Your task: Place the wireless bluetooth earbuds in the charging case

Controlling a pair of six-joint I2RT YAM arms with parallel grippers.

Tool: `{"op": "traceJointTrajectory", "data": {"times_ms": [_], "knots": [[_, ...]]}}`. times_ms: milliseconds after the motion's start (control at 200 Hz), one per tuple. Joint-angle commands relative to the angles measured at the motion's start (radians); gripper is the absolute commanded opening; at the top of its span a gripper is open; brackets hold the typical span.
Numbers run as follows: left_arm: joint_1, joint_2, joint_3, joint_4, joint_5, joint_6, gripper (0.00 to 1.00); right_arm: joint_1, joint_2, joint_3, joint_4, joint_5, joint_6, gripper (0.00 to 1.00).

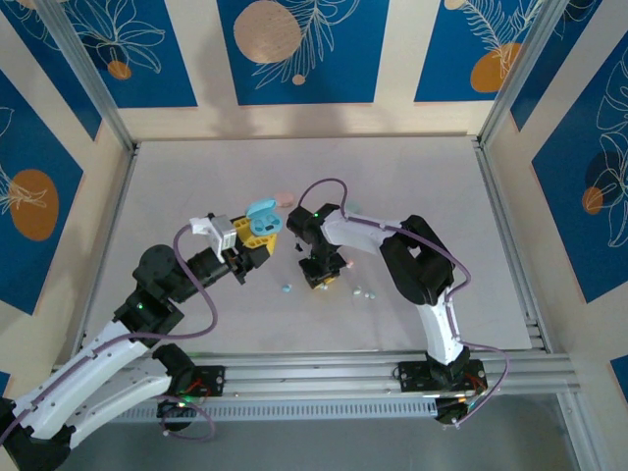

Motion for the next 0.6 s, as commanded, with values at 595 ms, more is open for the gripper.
{"op": "traceJointTrajectory", "data": {"times_ms": [595], "knots": [[0.0, 0.001, 0.015, 0.049, 0.002, -0.017, 0.27, -0.023, 0.043, 0.039, 0.003, -0.07, 0.149, 0.3]]}}
